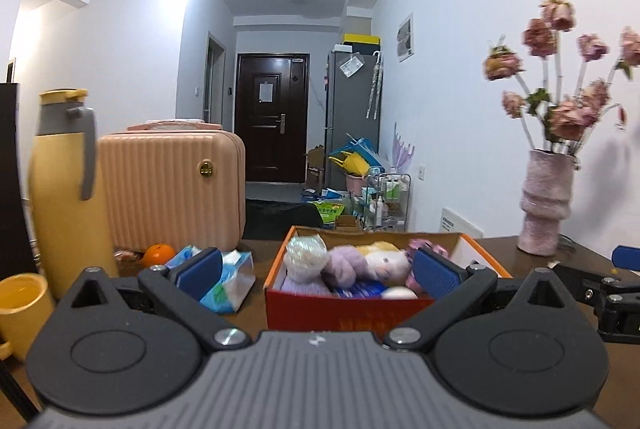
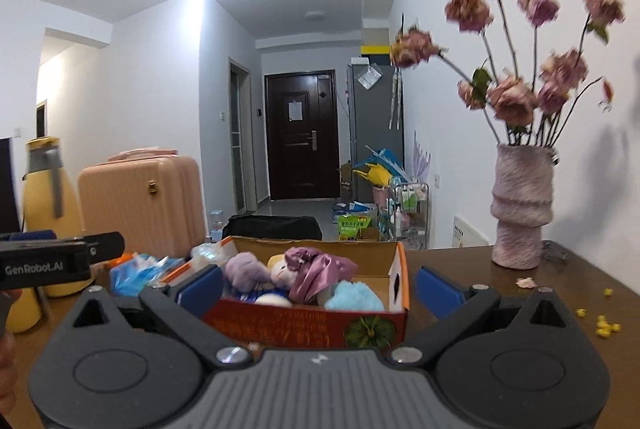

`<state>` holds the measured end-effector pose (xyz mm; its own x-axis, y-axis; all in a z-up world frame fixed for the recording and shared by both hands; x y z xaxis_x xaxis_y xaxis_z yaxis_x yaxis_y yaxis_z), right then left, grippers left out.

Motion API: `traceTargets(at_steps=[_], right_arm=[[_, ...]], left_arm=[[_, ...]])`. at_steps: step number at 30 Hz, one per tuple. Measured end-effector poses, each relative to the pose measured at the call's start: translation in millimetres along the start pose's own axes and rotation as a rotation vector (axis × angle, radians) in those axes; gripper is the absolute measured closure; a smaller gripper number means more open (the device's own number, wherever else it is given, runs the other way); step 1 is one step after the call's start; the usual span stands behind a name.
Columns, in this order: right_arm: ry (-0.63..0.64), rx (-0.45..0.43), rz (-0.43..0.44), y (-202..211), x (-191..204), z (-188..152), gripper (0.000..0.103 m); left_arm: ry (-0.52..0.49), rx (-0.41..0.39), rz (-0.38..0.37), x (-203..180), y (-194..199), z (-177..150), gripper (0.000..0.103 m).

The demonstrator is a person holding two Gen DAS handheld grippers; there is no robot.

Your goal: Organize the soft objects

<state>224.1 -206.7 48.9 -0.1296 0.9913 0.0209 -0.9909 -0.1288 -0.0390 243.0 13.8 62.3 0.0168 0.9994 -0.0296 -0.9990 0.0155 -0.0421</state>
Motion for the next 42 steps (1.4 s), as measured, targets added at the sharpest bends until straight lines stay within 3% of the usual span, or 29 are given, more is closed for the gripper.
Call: traceTargets(at_steps=[7,15,24,42], right_arm=[[0.021,-0.004,0.008,87.4,2.3,-0.1,0.0],[0.016,-0.014,-0.013,150.3,-2.9,-5.2,0.0],[0.002,-0.006,-0.013,172.8,-5.2,-10.8,0.0],[0.001,-0.015,-0.007,177.8,-1.3,-9.9,0.0]], left_arm=[[-0.022,-0.002,-0.029,-10.2,94.4,-12.7,0.0],[-0.028,-0.005,-0.025,-13.6,157.1,-22.0,0.0],[-0.03,-0.01,-0.034,-17.8,177.8,-21.9,0.0],[-0.037,-0.02,-0.039,-20.6,184.4,-21.9,0.0]])
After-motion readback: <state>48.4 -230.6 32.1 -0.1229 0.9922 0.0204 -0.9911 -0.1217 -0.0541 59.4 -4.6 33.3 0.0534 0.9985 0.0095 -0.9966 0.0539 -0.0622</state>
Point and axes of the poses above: each gripper's, at about its wrist camera, not at the fingertips, and y roughly against the way its jaws point, x to its left, z to its top, the point moved 2 cm from there along -y, roughly the way its jaws point, and after that the axes turned 14 degrees about -x, right-handed, at the moved point
